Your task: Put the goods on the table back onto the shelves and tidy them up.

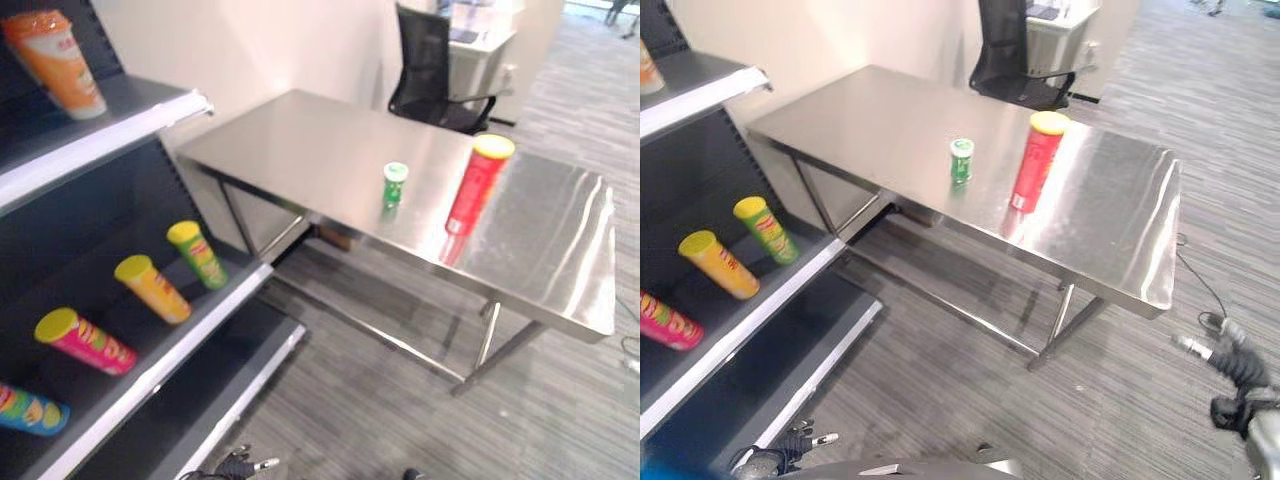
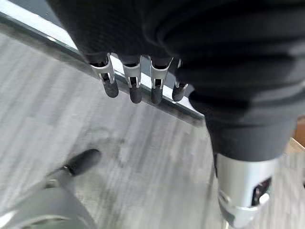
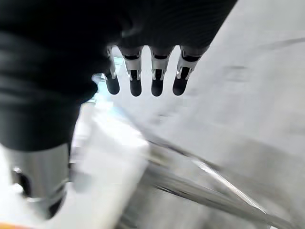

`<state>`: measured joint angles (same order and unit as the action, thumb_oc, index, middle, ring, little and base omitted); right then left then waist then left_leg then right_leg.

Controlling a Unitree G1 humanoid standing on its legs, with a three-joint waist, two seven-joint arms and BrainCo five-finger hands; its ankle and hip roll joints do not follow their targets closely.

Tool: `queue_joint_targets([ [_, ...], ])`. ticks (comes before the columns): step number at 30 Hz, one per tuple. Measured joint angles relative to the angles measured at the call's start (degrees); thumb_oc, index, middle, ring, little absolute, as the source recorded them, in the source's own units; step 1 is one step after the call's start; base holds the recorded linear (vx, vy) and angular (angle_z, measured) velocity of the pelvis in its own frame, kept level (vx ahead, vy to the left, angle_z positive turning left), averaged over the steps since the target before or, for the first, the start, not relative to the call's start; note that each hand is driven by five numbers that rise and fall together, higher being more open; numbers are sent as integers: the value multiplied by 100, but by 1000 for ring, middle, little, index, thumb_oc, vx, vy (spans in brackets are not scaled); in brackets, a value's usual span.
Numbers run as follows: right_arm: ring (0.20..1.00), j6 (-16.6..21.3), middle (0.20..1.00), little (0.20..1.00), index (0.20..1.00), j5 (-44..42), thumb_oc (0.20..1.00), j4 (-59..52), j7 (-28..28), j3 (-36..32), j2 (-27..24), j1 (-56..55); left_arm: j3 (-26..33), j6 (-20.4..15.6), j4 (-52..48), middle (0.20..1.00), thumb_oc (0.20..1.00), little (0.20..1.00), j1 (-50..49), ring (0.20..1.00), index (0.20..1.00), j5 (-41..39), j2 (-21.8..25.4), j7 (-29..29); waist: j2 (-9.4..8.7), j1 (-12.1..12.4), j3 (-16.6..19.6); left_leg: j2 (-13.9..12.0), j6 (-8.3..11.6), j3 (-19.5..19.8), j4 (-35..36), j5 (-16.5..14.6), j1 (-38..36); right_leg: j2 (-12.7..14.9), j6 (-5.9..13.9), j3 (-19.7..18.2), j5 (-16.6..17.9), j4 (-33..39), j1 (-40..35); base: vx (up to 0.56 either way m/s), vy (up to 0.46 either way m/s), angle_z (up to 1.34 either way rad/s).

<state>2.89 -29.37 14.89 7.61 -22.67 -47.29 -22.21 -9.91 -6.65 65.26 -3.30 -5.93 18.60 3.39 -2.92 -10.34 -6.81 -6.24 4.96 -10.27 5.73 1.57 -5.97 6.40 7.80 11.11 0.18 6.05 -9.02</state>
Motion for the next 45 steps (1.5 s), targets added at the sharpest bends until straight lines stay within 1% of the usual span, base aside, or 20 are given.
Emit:
queue_joint_targets([
  [1, 1000, 301, 1000, 1000, 1000, -187, 1000, -563, 346, 70, -278, -118, -71, -55, -109, 1000, 1000, 1000, -85, 1000, 1000, 4, -80, 80, 69, -92, 0, -18, -4, -35, 0, 3, 12, -13, -44, -50, 12, 0, 63, 56, -27, -10],
  [8, 1000, 336, 1000, 1000, 1000, -719, 1000, -294, 623, 14, -490, 57, -99, -58, 75, 1000, 1000, 1000, -142, 1000, 1000, 2, -265, 181, 147, -64, 28, 2, -1, 1, -1, 2, -2, 4, -44, -11, 11, -2, 16, 21, -8, 2],
  [10, 1000, 373, 1000, 1000, 1000, -718, 1000, -346, 628, -186, -486, 72, -107, -58, 77, 1000, 1000, 1000, -167, 1000, 1000, 1, -298, 194, 187, -47, 42, 13, -1, 11, -1, 2, -2, 17, -41, 7, 9, -2, 4, 24, -7, 5],
  [12, 1000, 406, 1000, 1000, 1000, -665, 1000, -377, 501, -356, -487, 167, -107, -56, 77, 1000, 1000, 1000, -170, 1000, 1000, 2, -337, 193, 187, -45, 41, 27, -1, 13, 0, 3, -5, 31, -40, 11, 8, 0, 0, 0, 0, 0],
  [15, 1000, 667, 1000, 1000, 1000, -207, 1000, -552, -56, -429, -464, 589, -159, -52, 77, 1000, 1000, 1000, -155, 1000, 1000, 5, -444, 178, 243, -70, 75, 53, -4, 4, 0, 2, -8, 56, -36, -12, 9, 1, 7, 14, -11, -3],
  [18, 1000, 788, 1000, 1000, 1000, 640, 1000, -481, -660, -355, -482, 1035, -267, -57, 46, 1000, 1000, 1000, -78, 1000, 1000, 48, -492, 132, 287, -15, 109, 63, -9, 26, 0, 5, 4, 68, -17, 22, -5, 2, -6, 8, -37, 7],
  [21, 1000, 740, 1000, 1000, 1000, 1565, 1000, 51, -1185, 189, -820, 1653, -388, -46, -38, 1000, 1000, 1000, -46, 1000, 1000, 50, -488, 49, 322, 177, 139, 74, -57, 181, -1, 55, 116, 63, -25, 167, 8, 1, -7, 2, -64, 18],
  [23, 1000, 710, 1000, 1000, 1000, 1843, 1000, 198, -1359, 438, -861, 1976, -386, -40, -43, 1000, 1000, 1000, -47, 1000, 1000, 50, -477, 5, 338, 315, 149, 68, -50, 261, -2, 91, 153, 28, -34, 208, 14, 2, 3, 19, -88, 25],
  [25, 1000, 711, 1000, 1000, 1000, 2065, 1000, 279, -1464, 597, -866, 2210, -376, -34, -34, 1000, 1000, 1000, -112, 1000, 1000, 47, -460, -28, 348, 352, 150, 70, -52, 336, -3, 130, 187, 16, -38, 315, 17, 1, -14, 7, -85, 22],
  [27, 1000, 697, 1000, 1000, 1000, 2229, 1000, 715, -1536, 874, -1011, 2498, -378, -33, -37, 1000, 1000, 1000, -186, 1000, 1000, 39, -439, -68, 357, 558, 143, 62, -47, 369, -18, 139, 201, -3, -38, 337, 16, 2, -15, -4, -65, 10],
  [28, 1000, 648, 1000, 1000, 1000, 2271, 1000, 942, -1602, 963, -1073, 2595, -382, -28, -36, 1000, 1000, 1000, -186, 1000, 1000, 36, -428, -73, 353, 589, 138, 65, -43, 430, -29, 152, 228, -3, -38, 388, 15, 2, 11, -21, -87, 32],
  [33, 1000, 557, 1000, 1000, 1000, 2264, 1000, 1561, -1724, 1287, -1098, 3383, -379, -28, -42, 1000, 1000, 1000, -310, 1000, 1000, -23, -365, -89, 433, 635, -70, 52, -29, 679, -34, 288, 483, -49, -67, 617, 26, 1, 96, -23, -103, 25],
  [37, 1000, 530, 1000, 1000, 1000, 2246, 1000, 1916, -1742, 1464, -1138, 3790, -365, -32, -78, 1000, 1000, 1000, -323, 1000, 1000, -66, -353, -118, 561, 791, -173, 28, 16, 927, -35, 394, 660, -143, -79, 818, 17, 2, 143, -12, -115, 27],
  [39, 1000, 539, 1000, 1000, 1000, 2140, 1000, 2155, -1746, 1548, -1132, 4090, -360, -34, -109, 1000, 1000, 1000, -337, 1000, 1000, -75, -352, -136, 612, 953, -223, -30, 46, 980, -37, 443, 764, -223, -153, 906, 16, -4, 182, 2, -95, 24],
  [40, 1000, 535, 1000, 1000, 1000, 1984, 1000, 2282, -1748, 1708, -1114, 4303, -360, -39, -119, 1000, 1000, 1000, -357, 1000, 1000, -84, -339, -149, 648, 969, -213, -54, 71, 1024, -34, 454, 774, -250, -132, 941, -21, -7, 181, -16, -44, 13],
  [41, 1000, 536, 1000, 1000, 1000, 1937, 1000, 2304, -1743, 1744, -1122, 4356, -355, -35, -138, 1000, 1000, 1000, -337, 1000, 1000, -83, -337, -160, 609, 979, -252, -64, 83, 1048, -35, 466, 787, -265, -143, 960, -26, -1, 187, -16, -44, 15],
  [42, 1000, 543, 1000, 1000, 1000, 1852, 1000, 2304, -1737, 1756, -1121, 4415, -357, -35, -148, 1000, 1000, 1000, -331, 1000, 1000, -84, -333, -174, 687, 1009, -238, -75, 101, 1087, -33, 478, 794, -287, -172, 993, -23, -5, 174, -22, -66, 14],
  [43, 1000, 562, 1000, 1000, 1000, 1659, 1000, 2304, -1732, 1763, -1123, 4457, -355, -35, -154, 1000, 1000, 1000, -321, 1000, 1000, -92, -331, -193, 634, 1048, -280, -98, 108, 1108, -31, 480, 818, -290, -212, 1027, -17, -3, 184, -14, -45, 15],
  [44, 1000, 597, 1000, 1000, 1000, 1496, 1000, 2303, -1713, 1770, -1123, 4470, -354, -35, -156, 1000, 1000, 1000, -341, 1000, 1000, -183, -329, -198, 717, 1084, -243, -104, 122, 1134, -36, 493, 837, -334, -231, 1048, -30, -23, 173, -18, -58, 14],
  [45, 1000, 625, 1000, 1000, 1000, 1345, 1000, 2300, -1699, 1786, -1130, 4479, -351, -37, -156, 1000, 1000, 1000, -375, 1000, 1000, -240, -329, -202, 668, 1089, -276, -111, 126, 1170, -35, 495, 889, -352, -220, 1076, -55, -26, 185, -12, -47, 22],
])
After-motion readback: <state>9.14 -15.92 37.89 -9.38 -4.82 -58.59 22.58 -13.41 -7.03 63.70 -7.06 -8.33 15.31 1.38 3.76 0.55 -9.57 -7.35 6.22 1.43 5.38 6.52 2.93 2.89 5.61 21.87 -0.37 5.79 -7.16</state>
